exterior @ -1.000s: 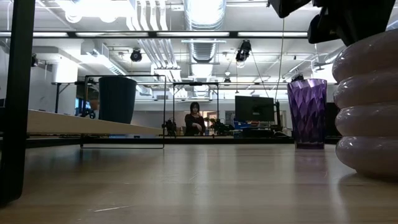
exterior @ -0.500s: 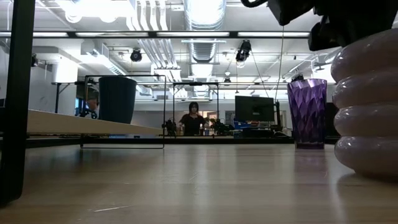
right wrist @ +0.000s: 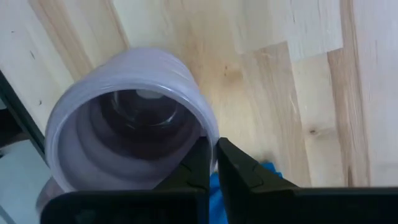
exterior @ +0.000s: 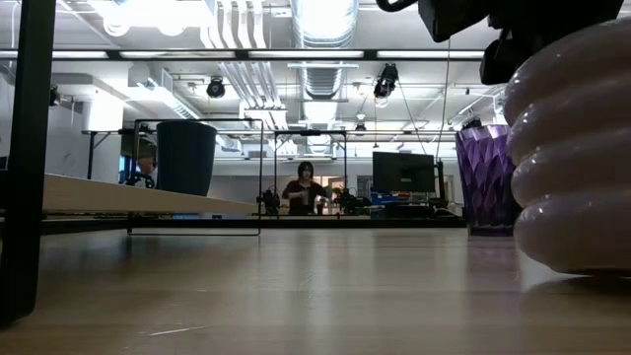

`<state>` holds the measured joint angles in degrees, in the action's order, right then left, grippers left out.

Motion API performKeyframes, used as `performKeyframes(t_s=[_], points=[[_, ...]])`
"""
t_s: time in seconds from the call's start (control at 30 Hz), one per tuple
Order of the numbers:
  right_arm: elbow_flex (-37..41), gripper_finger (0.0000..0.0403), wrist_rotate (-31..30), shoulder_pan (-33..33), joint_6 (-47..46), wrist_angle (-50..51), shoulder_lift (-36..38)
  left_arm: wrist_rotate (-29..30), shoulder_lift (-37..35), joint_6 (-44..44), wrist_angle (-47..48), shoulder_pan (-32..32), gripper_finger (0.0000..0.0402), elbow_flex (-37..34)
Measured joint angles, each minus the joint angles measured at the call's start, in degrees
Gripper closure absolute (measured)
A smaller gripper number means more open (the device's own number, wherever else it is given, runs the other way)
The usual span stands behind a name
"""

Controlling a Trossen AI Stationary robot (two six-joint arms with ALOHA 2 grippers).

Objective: Stack small to large cups/mugs on shelf
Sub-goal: Put the purple mug on the shelf

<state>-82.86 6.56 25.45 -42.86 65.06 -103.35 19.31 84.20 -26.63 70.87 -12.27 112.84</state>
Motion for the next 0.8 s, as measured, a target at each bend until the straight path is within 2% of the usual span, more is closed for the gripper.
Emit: performKeyframes(t_s=[0.8], points=[[-0.2,0.038,-0.2,-0.3,-0.7,-3.3,0.0,0.0,0.0,0.0,0.0,0.0,0.0318,0.0]])
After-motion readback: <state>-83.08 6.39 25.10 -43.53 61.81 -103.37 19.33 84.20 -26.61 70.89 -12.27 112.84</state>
